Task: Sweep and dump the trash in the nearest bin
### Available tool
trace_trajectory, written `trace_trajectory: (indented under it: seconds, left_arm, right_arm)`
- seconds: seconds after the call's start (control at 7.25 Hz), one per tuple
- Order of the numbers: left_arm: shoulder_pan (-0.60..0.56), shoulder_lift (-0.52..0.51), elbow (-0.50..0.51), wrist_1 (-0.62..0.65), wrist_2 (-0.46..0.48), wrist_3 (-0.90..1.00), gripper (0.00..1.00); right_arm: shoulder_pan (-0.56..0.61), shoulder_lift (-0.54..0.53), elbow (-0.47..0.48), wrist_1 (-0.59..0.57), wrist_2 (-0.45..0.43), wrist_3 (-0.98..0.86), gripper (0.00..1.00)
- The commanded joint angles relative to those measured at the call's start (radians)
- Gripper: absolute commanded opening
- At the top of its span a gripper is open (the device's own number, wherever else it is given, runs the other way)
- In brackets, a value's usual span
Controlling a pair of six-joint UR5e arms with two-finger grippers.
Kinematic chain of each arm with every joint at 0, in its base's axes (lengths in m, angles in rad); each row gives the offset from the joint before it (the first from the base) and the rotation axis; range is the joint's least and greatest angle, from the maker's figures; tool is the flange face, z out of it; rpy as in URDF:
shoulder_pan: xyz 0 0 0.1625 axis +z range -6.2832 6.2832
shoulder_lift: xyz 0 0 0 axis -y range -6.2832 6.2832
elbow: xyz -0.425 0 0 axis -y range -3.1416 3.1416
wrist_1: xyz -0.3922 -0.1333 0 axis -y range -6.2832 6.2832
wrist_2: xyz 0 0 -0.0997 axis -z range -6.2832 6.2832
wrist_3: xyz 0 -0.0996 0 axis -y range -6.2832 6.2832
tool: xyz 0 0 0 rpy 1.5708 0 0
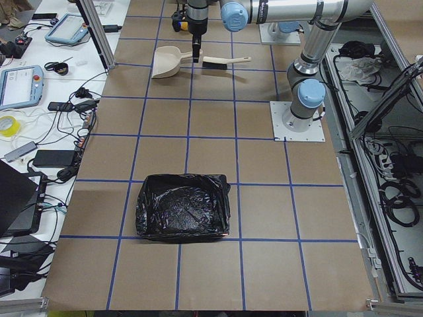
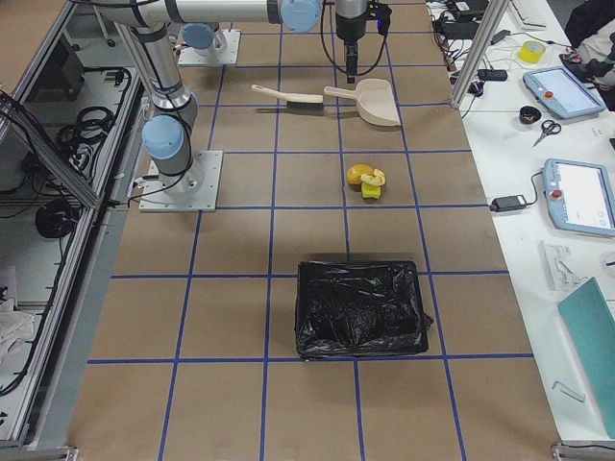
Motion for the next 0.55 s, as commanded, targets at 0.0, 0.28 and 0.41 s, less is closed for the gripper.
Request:
trace_trajectory:
  seconds: [0.0,0.28,0.41]
  left_arm:
    - [-0.004,0.01,0.0,0.0,-0.009,-0.002,1.0]
    - [-0.008,0.005,-0.003,0.0,-0.008,-0.005,1.0]
    - [-0.008,0.005,-0.003,0.0,-0.008,-0.003,1.0]
  right_arm:
    - [0.0,0.001,0.001,0.001,0.012,0.001,1.0]
    - [0.0,-0.004,0.001,0.006,0.009,-0.001,1.0]
    - [0.0,-0.001,0.001,0.006,0.01,-0.001,1.0]
